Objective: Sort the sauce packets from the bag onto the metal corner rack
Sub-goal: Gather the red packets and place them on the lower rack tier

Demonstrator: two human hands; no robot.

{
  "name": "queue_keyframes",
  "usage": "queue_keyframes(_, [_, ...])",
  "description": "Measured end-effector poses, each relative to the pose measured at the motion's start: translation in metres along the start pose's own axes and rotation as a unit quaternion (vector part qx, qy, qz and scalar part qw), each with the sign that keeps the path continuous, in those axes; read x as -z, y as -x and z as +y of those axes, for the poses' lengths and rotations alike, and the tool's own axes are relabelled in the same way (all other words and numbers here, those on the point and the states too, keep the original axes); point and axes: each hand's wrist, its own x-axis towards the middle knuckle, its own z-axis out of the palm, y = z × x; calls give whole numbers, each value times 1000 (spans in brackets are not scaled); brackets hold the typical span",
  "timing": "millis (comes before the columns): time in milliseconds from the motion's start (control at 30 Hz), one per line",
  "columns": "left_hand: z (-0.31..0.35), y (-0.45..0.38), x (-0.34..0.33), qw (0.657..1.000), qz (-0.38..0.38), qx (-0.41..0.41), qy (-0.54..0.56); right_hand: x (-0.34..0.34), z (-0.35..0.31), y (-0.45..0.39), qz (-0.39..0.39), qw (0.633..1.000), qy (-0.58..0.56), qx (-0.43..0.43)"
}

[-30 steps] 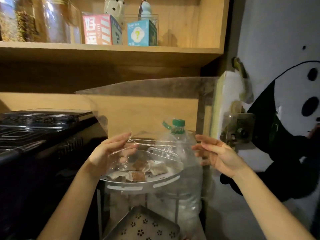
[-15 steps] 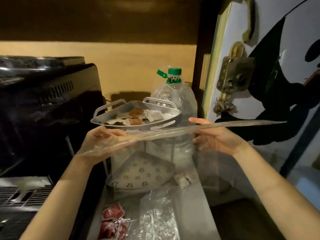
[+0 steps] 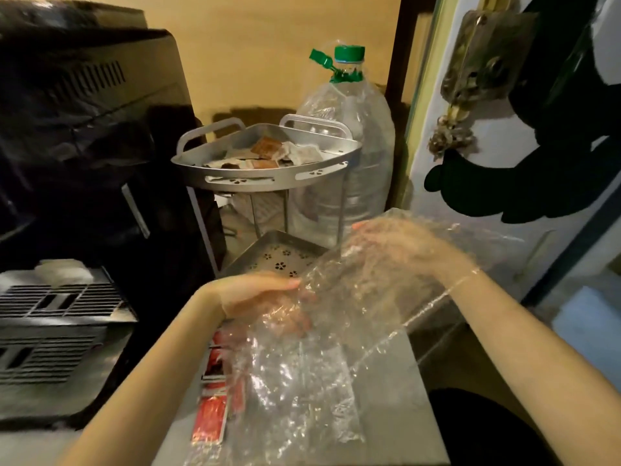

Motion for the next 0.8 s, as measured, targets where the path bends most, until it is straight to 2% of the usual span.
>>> queue_keyframes(67, [-5, -7, -8, 999, -17, -26, -28, -5, -1, 9, -25, 997, 62, 33])
queue_keyframes(167, [-18, -15, -10, 999, 12, -30, -44, -6, 1, 15, -66, 997, 30, 27])
queue_keyframes(233, [-25, -15, -11, 998, 21, -52, -3, -4, 8, 14, -19, 999, 44, 2])
queue_keyframes(300, [-34, -15, -11, 995, 39, -69, 54, 2, 14, 18, -6, 999, 14, -49])
queue_keyframes(367, [-46, -16, -12, 990, 74, -82, 87, 12, 29, 23, 6, 993, -37, -111])
queue_keyframes(433, [-61, -19, -16, 984, 118, -80, 108, 16, 49, 27, 51, 979, -137, -139])
queue_keyframes(533, [-79, -23, -26, 967, 149, -80, 192, 13, 84, 30, 78, 948, -292, -99])
queue_keyframes(600, [-92, -28, -34, 947, 175, -79, 256, 6, 107, 29, 90, 935, -331, -93])
queue_keyframes(700, [-107, -35, -43, 909, 237, -39, 339, -16, 125, 28, 60, 948, -287, -123])
queue_keyframes(800, [-118, -34, -46, 896, 268, -4, 354, -35, 139, 16, 105, 978, -119, -134])
